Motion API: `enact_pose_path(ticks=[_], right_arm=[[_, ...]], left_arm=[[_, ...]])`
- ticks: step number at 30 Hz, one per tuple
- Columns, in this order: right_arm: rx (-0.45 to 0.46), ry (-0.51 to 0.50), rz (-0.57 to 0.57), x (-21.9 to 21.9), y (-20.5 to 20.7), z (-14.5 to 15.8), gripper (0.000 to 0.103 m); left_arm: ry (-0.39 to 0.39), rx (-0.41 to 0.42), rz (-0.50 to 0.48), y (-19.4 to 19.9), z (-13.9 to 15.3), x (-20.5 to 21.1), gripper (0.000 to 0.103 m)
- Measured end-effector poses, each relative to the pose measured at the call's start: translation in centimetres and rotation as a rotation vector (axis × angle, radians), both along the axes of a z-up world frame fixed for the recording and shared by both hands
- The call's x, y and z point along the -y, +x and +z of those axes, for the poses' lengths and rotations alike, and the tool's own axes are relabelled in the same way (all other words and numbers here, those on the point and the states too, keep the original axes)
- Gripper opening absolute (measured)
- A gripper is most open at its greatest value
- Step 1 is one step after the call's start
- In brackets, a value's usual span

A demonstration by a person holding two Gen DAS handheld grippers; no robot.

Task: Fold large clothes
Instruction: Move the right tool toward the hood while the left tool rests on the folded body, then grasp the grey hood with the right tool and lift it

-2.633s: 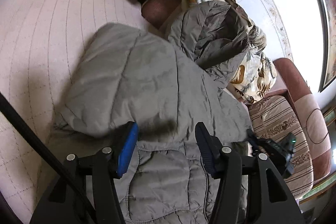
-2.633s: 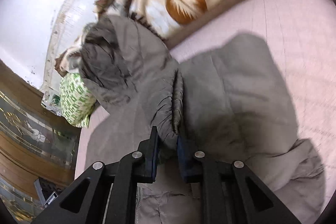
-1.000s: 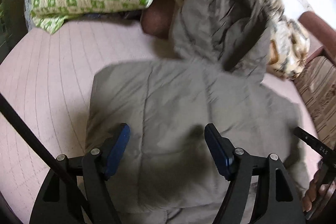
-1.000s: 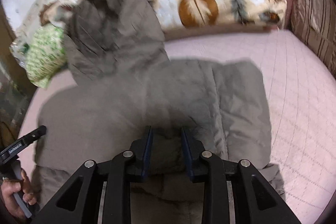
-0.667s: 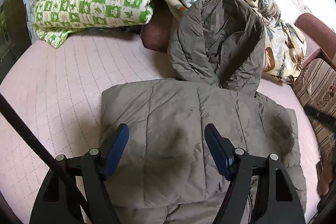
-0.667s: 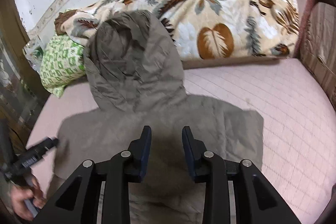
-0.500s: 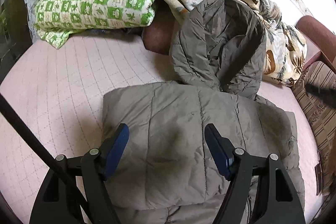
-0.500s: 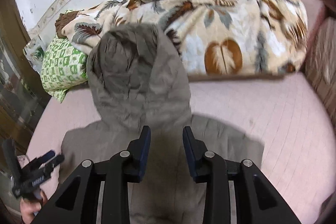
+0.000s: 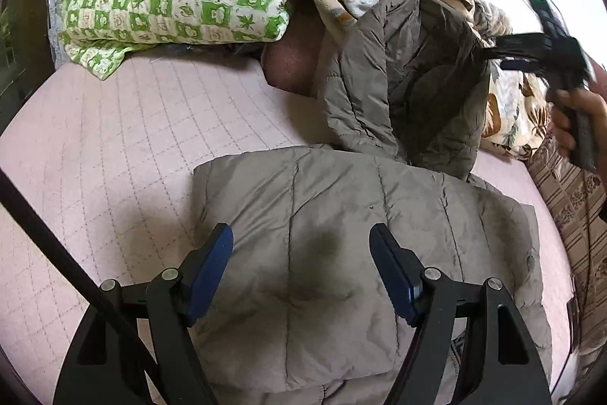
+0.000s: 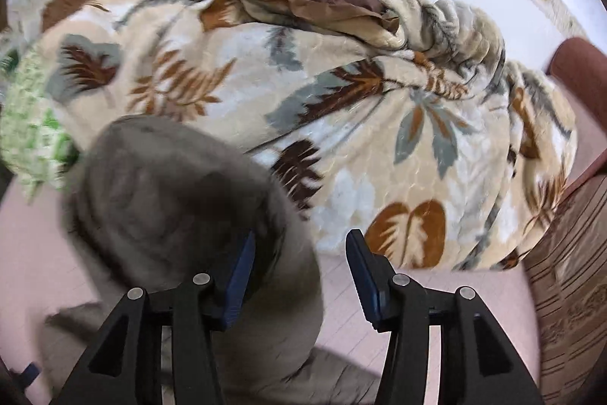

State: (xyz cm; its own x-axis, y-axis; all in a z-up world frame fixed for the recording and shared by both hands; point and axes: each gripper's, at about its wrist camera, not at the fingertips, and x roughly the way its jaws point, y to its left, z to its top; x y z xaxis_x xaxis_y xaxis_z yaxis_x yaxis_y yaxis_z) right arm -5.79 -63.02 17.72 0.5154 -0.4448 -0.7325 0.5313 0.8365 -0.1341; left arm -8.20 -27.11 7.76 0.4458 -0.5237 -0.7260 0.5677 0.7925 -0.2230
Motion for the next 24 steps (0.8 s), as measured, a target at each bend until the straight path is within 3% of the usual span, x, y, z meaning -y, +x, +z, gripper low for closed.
enact_pose_path(ticks=[2, 4, 6, 11, 19, 24], right_arm=[[-0.034, -0.027, -0.008, 0.5, 1.0, -0.7, 0.052], [-0.027, -0.012, 0.004, 0.9, 1.2, -1.1, 0.007], [-0.041, -0.034, 0.021, 0.4, 1.0, -1.4, 0.007], [0.054, -0.046, 0.074, -2.2, -2.1, 0.4, 0.006], [0.190, -0.028, 0.141, -7.0, -11.6, 3.9, 0.006], [0.223, 0.008, 0.157, -9.1, -17.4, 3.2, 0.006]], left_arm=[[-0.006, 0.000, -0.003, 0.1, -0.1, 0.1, 0.074], [-0.010, -0.003, -0.006, 0.2, -0.2, 0.2, 0.074], [-0.002, -0.006, -0.007, 0.4, -0.4, 0.3, 0.074], [-0.009, -0.008, -0.003, 0.3, -0.2, 0.1, 0.074], [-0.016, 0.003, 0.004, -0.4, 0.5, -0.6, 0.074], [-0.029, 0.016, 0.012, -0.8, 1.4, -1.6, 0.074]])
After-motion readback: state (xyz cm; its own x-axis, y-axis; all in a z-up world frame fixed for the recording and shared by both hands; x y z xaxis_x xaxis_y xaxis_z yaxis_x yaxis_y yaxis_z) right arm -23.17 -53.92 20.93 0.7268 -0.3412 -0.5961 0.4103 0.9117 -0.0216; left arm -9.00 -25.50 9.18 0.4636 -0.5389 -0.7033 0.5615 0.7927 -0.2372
